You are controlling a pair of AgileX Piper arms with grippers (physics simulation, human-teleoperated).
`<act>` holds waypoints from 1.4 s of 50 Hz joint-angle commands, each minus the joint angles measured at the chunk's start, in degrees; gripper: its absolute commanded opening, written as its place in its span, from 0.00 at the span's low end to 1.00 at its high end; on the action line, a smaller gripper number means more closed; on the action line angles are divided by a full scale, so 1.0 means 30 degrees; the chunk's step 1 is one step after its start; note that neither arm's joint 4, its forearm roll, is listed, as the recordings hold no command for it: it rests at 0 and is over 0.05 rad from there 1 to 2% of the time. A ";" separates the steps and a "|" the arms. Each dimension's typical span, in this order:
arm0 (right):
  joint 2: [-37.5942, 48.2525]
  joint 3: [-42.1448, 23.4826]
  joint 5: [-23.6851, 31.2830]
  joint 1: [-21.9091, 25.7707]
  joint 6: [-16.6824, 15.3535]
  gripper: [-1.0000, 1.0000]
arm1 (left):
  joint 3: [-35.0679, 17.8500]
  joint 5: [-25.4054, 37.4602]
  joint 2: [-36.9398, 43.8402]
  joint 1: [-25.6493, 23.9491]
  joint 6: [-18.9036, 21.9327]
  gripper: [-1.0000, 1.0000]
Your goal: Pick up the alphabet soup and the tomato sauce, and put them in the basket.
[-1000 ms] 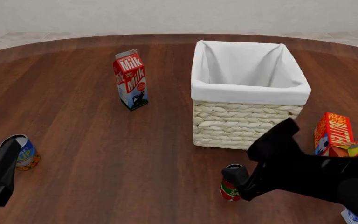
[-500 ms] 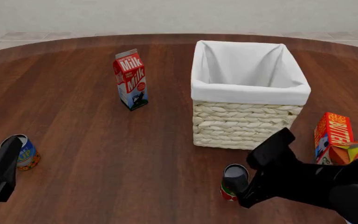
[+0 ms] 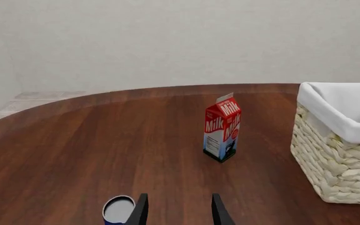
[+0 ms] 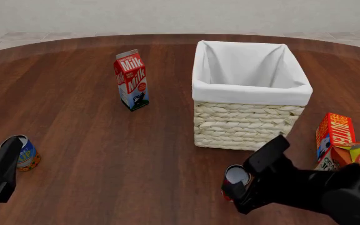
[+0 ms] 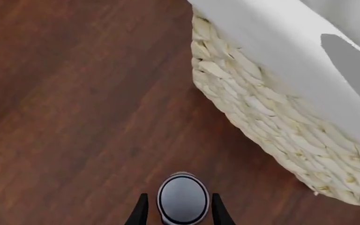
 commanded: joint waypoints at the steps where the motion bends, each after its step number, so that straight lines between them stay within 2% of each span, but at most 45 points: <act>1: 0.0805 0.0119 -0.0676 0.0096 0.0175 1.00 | 0.0000 -0.0213 0.0224 0.0005 -0.0009 1.00; 15: 0.0950 0.0403 -0.0960 0.0231 0.0350 1.00 | 0.0000 -0.0362 0.0364 0.0020 -0.0012 1.00; 16: 0.0954 0.0405 -0.0972 0.0181 0.0293 0.00 | 0.0000 -0.0362 0.0357 0.0023 -0.0002 1.00; 31: -0.0286 -0.0032 0.0176 -0.0081 -0.0204 0.00 | 0.0000 0.0625 -0.0603 0.0018 -0.0040 1.00; 59: -0.4708 -0.1425 0.4301 0.0770 -0.0507 0.00 | -0.0001 0.0089 -0.0187 0.0047 -0.0014 1.00; 70: -0.6632 -0.1611 0.5890 0.1458 -0.0636 0.00 | -0.0002 0.1781 -0.1920 0.0113 -0.0002 1.00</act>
